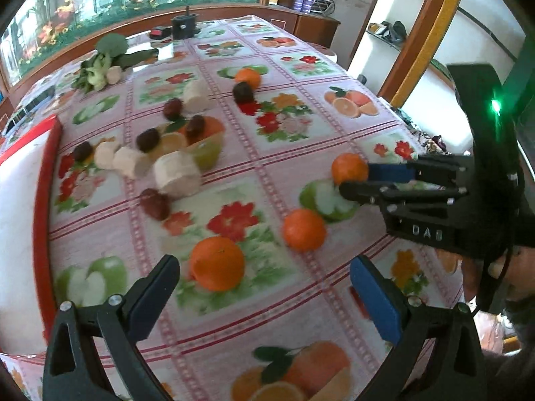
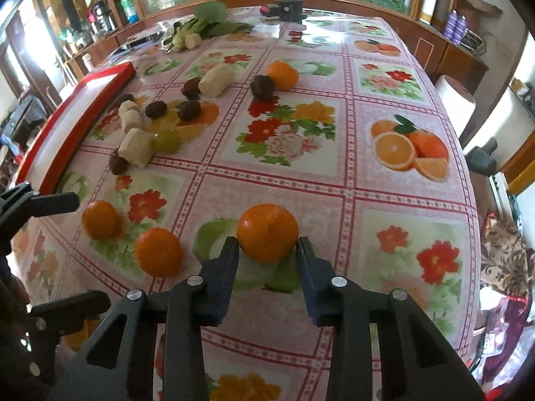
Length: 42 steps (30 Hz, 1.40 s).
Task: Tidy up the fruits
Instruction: 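Close the right gripper around a whole orange and lift it, then grasp a second orange with the left gripper while the right gripper holds its orange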
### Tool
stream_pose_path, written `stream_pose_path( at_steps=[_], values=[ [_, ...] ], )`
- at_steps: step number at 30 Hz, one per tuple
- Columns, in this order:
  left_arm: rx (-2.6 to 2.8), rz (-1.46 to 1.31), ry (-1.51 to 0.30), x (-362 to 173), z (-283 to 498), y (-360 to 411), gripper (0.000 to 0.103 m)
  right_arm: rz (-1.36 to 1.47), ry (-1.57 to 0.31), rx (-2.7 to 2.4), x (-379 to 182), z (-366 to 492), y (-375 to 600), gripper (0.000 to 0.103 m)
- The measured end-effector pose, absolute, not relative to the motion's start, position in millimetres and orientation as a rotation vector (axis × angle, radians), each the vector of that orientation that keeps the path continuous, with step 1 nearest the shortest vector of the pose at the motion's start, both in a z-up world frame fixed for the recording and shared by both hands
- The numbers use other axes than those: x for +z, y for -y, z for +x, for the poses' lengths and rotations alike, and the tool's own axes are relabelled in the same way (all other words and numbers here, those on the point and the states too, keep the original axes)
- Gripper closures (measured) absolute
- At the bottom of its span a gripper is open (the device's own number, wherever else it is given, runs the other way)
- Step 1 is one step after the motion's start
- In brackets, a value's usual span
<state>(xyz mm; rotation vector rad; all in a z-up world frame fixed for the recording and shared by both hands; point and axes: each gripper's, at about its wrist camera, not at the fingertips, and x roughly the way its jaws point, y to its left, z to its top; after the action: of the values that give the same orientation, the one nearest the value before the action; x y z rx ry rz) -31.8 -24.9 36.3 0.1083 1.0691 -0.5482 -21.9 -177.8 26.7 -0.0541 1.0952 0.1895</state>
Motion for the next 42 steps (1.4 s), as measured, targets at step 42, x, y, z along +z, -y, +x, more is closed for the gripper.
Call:
stream_pose_path(
  at_steps=[42],
  values=[
    [-0.673, 0.505, -1.095, 20, 25, 90, 0.037, 0.055, -1.09, 0.29, 23, -20, 198, 0.068]
  ],
)
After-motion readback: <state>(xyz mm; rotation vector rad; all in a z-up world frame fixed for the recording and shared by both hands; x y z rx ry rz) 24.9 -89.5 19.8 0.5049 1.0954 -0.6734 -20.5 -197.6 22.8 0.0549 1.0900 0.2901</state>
